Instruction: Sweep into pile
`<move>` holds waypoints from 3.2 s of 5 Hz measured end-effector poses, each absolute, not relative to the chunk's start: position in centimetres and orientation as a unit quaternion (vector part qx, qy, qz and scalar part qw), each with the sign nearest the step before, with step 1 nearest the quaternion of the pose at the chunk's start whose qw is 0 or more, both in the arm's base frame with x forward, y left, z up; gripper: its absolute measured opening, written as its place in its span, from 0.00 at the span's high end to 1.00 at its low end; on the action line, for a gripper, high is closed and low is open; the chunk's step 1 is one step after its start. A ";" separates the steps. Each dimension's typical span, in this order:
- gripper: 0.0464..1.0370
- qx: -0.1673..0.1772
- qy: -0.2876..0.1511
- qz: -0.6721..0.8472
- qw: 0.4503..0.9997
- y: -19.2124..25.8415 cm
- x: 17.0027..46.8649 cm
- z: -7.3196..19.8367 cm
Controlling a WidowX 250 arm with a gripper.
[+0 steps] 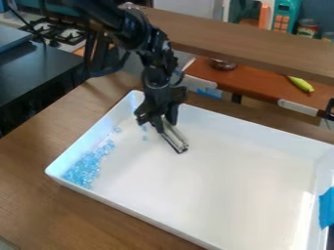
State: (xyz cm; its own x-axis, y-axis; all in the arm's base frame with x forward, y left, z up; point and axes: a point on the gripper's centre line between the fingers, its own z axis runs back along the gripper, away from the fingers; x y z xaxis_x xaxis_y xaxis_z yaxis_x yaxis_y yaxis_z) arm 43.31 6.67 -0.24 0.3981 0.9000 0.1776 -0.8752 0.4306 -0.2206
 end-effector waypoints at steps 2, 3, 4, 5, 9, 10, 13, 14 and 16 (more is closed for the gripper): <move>0.69 -0.043 -0.098 0.573 0.812 8.0 41.2 -0.8; 0.69 -0.036 -0.087 0.573 0.814 8.5 38.9 -1.0; 0.69 -0.026 -0.080 0.568 0.819 8.7 36.7 -1.2; 0.69 -0.018 -0.078 0.564 0.822 8.9 35.2 -1.2; 0.69 0.029 -0.059 0.541 0.838 9.7 29.7 -1.2; 0.69 0.045 -0.077 0.524 0.847 9.9 29.5 -1.1; 0.69 0.003 -0.112 0.399 0.910 3.2 31.4 2.9; 0.69 -0.007 -0.118 0.369 0.922 -0.2 33.1 4.7; 0.69 -0.016 -0.116 0.297 0.948 -8.8 35.6 4.9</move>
